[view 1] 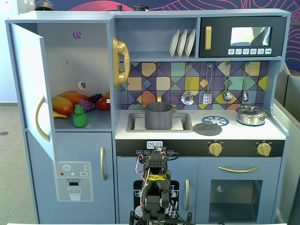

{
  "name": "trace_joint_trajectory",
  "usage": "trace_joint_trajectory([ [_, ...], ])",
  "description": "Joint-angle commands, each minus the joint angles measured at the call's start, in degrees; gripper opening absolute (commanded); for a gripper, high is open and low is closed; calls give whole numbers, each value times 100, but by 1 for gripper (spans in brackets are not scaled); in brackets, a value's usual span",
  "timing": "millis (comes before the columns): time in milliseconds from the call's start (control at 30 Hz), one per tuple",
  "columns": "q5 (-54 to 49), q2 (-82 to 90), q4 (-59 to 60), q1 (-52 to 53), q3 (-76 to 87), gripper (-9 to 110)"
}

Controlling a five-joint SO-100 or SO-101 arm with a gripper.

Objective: Pick up the green pineapple from the left cabinet and place it in the gray recipient

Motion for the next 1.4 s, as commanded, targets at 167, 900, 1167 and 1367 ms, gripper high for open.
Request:
trace_joint_trajectory([
  [167,185,-44,932,299,53,0],
  [900,-158,-826,-3120,-5634,-3454,12],
  [1167,62,-1292,-4570,-5027,-3709,31],
  [1367,308,-1811,-6135,-4746,-3401,39],
])
